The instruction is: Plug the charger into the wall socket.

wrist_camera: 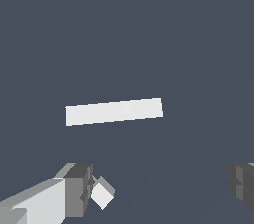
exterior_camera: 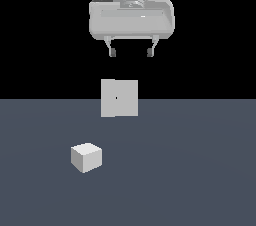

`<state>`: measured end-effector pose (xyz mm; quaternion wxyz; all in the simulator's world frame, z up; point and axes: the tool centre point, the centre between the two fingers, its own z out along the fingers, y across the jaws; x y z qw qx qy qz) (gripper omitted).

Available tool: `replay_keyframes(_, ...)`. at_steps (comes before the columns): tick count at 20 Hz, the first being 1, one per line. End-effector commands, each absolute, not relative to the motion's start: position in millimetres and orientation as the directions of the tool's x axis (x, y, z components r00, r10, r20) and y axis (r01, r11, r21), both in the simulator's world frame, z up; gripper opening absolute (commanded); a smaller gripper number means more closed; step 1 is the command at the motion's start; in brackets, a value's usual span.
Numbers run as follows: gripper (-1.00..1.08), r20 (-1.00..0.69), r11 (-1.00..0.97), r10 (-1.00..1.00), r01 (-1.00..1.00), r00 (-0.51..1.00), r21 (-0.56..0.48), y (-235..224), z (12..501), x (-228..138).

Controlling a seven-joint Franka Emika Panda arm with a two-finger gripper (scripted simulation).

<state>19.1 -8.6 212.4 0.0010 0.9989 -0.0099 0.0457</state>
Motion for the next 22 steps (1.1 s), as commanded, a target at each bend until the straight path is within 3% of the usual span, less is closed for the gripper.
replay_keyframes(1,1.0,0.091,-1.0,-0.02,-0.02,0.996,0.001,-9,212,19)
replay_keyframes(11,1.0,0.088,-0.998,0.068,0.068,0.994,0.002,4,196,9)
replay_keyframes(22,1.0,0.077,-0.937,0.348,0.349,0.934,0.003,39,143,-31)
